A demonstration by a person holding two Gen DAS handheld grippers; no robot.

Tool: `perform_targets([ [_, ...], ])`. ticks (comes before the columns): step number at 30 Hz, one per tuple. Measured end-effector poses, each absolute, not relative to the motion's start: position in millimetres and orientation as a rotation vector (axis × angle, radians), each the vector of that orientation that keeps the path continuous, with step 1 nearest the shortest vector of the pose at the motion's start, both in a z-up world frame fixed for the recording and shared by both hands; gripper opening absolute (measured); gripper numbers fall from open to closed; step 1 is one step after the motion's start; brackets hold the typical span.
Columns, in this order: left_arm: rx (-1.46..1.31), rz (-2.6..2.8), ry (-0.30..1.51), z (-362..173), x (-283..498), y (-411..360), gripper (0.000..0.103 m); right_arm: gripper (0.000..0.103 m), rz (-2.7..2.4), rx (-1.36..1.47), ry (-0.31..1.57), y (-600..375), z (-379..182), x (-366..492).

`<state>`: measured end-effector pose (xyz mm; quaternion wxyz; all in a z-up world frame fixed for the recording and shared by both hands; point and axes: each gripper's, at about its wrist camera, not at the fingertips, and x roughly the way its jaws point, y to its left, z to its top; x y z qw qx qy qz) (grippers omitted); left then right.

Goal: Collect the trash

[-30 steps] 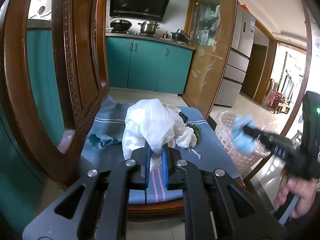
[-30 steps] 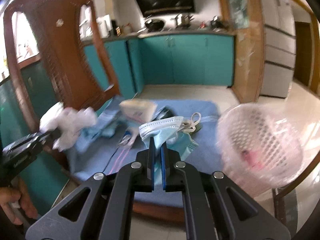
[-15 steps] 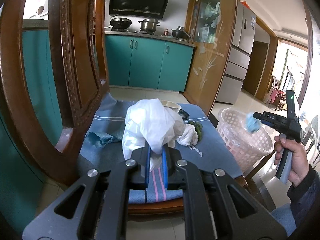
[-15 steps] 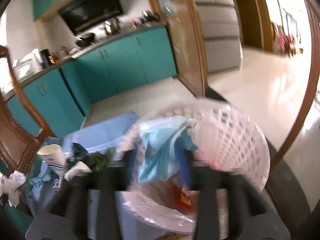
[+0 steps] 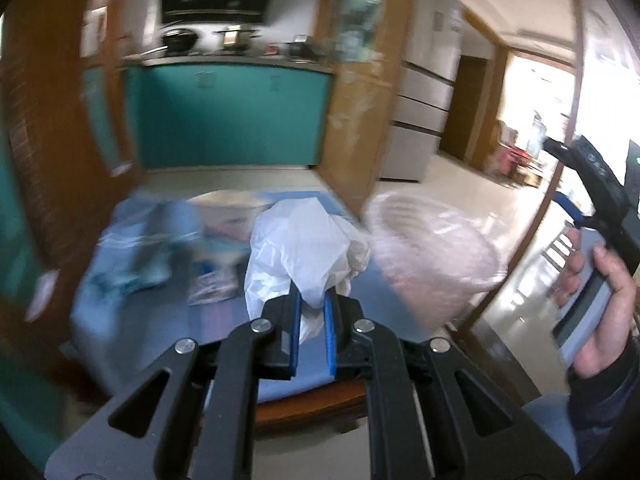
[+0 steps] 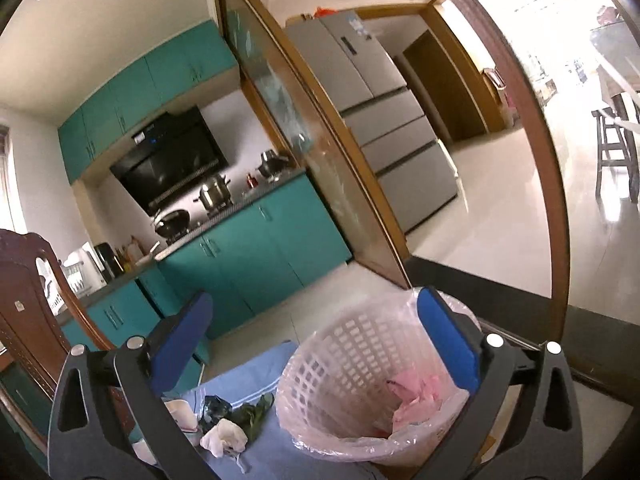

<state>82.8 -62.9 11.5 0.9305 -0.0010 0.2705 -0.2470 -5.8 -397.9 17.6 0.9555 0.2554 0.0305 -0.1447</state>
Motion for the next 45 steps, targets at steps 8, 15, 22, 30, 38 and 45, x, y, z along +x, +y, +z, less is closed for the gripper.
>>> perform_targets([
  [8,0.096,-0.722,0.470,54.1,128.8,-226.0,0.029,0.100,-0.370,0.575,0.030,-420.4,11.7,-16.2],
  [15,0.066,-0.657,0.652,16.6,165.3,-243.4,0.091,0.100,-0.359,0.571,0.050,-423.2,10.3,-9.8],
  [22,0.035,-0.397,0.603,8.7,121.8,-111.7,0.097,0.100,-0.230,0.486,0.192,-384.5,9.3,15.9],
  [30,0.010,-0.104,0.551,14.1,86.1,8.8,0.099,0.100,-0.012,0.224,0.455,-276.9,-10.4,51.2],
  [38,-0.044,-0.102,0.566,-1.8,82.0,29.0,0.100,0.100,0.114,0.093,0.566,-210.4,-35.4,43.5],
  [45,-0.041,-0.133,0.588,-6.0,82.3,23.2,0.100,0.100,0.100,0.110,0.575,-213.7,-38.6,47.5],
])
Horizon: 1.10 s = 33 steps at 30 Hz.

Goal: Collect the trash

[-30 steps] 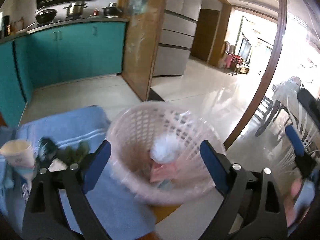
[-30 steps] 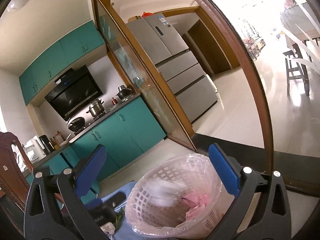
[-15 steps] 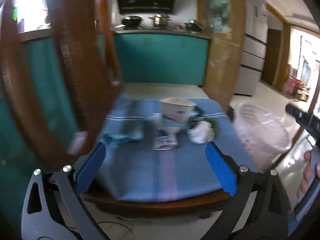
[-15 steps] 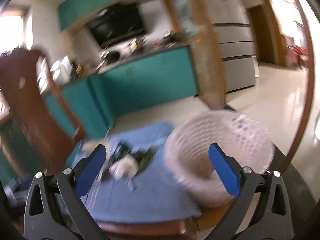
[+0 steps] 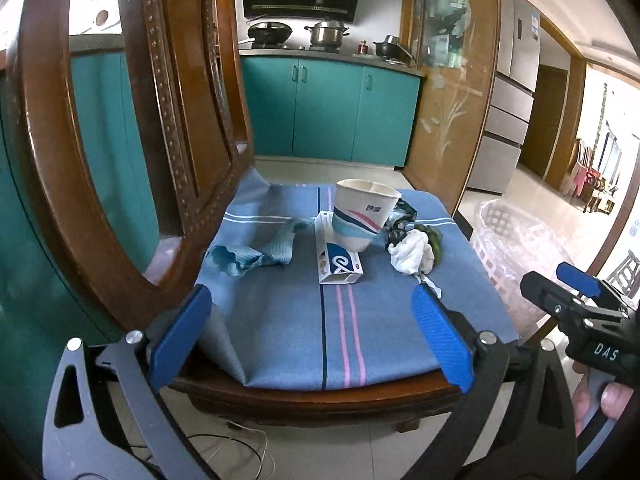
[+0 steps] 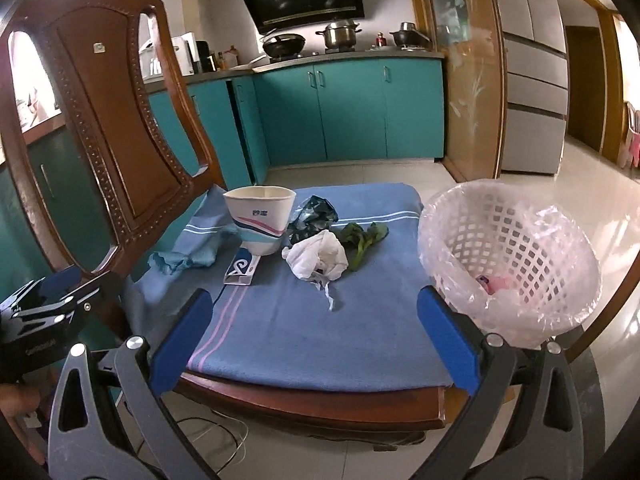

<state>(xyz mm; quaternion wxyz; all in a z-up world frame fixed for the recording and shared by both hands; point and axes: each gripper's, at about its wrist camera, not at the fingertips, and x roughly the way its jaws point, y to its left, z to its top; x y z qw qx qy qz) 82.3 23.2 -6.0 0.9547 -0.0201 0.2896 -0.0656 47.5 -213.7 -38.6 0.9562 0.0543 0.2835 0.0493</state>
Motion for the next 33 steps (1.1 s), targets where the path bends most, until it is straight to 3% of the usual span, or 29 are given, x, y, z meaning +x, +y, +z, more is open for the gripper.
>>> perform_targets([
  [33,-0.035,-0.118,0.653,-17.9,90.6,22.6,0.100,0.100,0.097,0.102,0.575,-216.4,-39.5,48.3],
])
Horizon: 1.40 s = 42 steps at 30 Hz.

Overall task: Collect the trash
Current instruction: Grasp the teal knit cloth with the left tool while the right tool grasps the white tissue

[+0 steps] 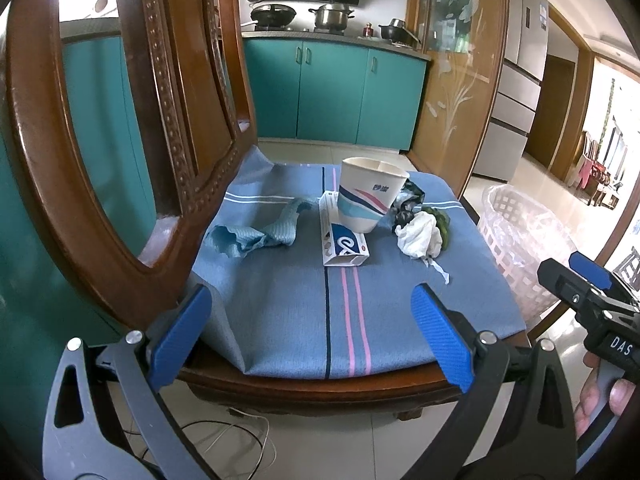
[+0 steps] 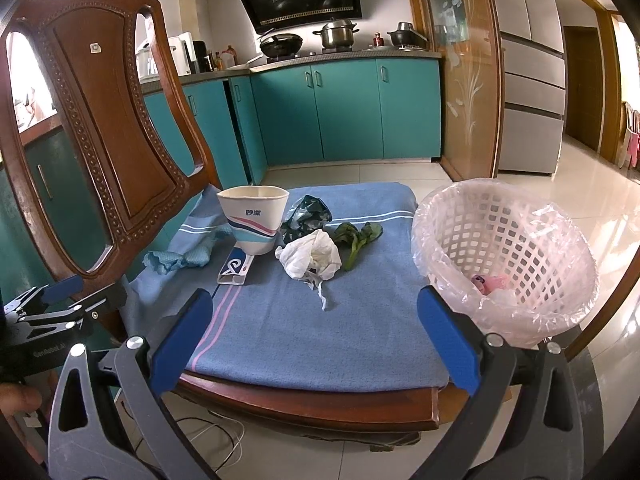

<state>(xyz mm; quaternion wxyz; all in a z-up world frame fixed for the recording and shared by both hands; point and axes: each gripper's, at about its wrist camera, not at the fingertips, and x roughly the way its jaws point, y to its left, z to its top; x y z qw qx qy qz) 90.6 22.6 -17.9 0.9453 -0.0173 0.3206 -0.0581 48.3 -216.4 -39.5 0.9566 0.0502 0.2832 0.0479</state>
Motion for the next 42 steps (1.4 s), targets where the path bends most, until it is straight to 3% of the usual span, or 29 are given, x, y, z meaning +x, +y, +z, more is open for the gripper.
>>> perform_targets([
  [13,0.059,-0.078,0.746,-36.0,160.0,19.2,0.099,0.100,0.109,0.099,0.592,-212.5,-42.3,53.2],
  [16,0.100,-0.065,0.791,-49.8,193.2,16.5,0.096,0.100,0.114,0.100,0.604,-211.7,-44.8,56.0],
  [20,0.088,-0.069,0.853,-69.3,228.3,18.0,0.084,0.100,0.110,0.101,0.610,-212.4,-47.1,59.1],
  [29,0.070,-0.078,0.937,-98.6,275.5,14.7,0.079,0.100,0.113,0.093,0.626,-211.5,-50.9,65.2],
  [34,0.037,-0.042,0.983,-115.8,288.8,23.6,0.061,0.100,0.113,0.076,0.632,-205.9,-52.8,82.3],
  [36,0.009,-0.005,0.976,-114.6,289.6,33.2,0.030,0.100,0.113,0.059,0.633,-202.8,-53.5,93.7],
  [42,-0.053,-0.079,0.926,-79.3,264.5,39.4,0.027,0.099,0.091,0.067,0.714,-198.3,-70.8,146.0],
])
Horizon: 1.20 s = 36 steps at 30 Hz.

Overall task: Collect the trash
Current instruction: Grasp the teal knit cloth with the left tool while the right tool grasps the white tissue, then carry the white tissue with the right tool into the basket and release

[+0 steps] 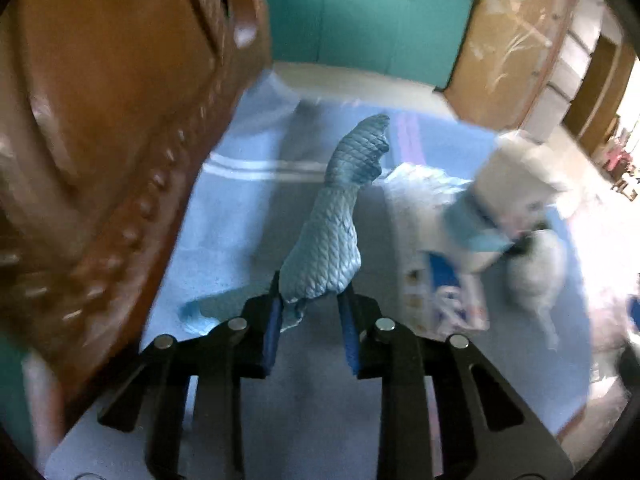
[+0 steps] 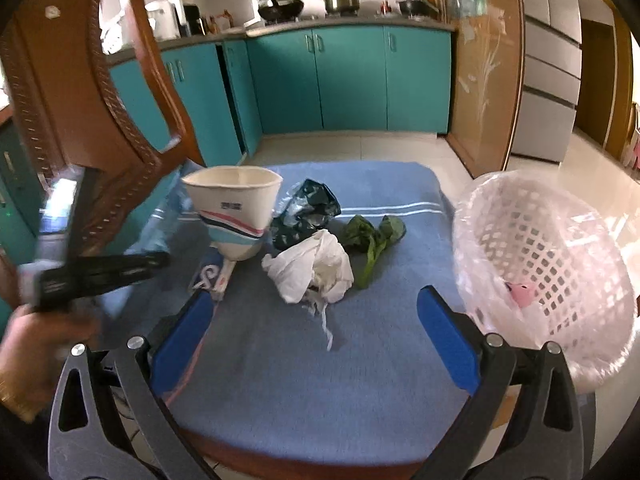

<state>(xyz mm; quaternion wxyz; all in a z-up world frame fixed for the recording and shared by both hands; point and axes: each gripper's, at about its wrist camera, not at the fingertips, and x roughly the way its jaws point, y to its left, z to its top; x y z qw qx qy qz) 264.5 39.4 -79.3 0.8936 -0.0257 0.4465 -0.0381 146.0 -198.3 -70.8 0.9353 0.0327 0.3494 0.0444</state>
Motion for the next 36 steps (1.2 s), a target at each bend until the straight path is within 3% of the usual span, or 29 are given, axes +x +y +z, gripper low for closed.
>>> perform_targets([
  [8,-0.205,-0.224,0.554,13.5,152.8,38.4,0.027,0.097,0.056,0.038,0.795,-185.3,-97.9,203.1],
  [12,-0.250,-0.245,0.495,11.6,108.6,33.9,0.028,0.061,0.110,0.082,0.902,-185.1,-120.6,224.0],
  [14,-0.249,-0.261,0.511,6.7,102.0,29.0,0.028,0.052,0.111,0.067,0.899,-185.8,-123.5,221.3],
  [17,-0.222,-0.288,0.534,1.2,101.9,20.5,0.028,0.025,0.134,0.071,0.882,-190.1,-111.5,208.4],
  [18,-0.218,-0.295,0.535,2.0,100.5,20.7,0.028,0.021,0.159,0.095,0.883,-194.4,-104.0,199.6],
  [26,-0.222,-0.312,0.575,0.8,104.3,16.6,0.028,0.021,0.252,0.143,0.715,-216.0,-41.3,98.2],
  [36,-0.183,-0.291,0.610,-8.4,102.0,9.9,0.029,0.021,0.252,0.098,0.569,-206.6,-28.9,56.2],
])
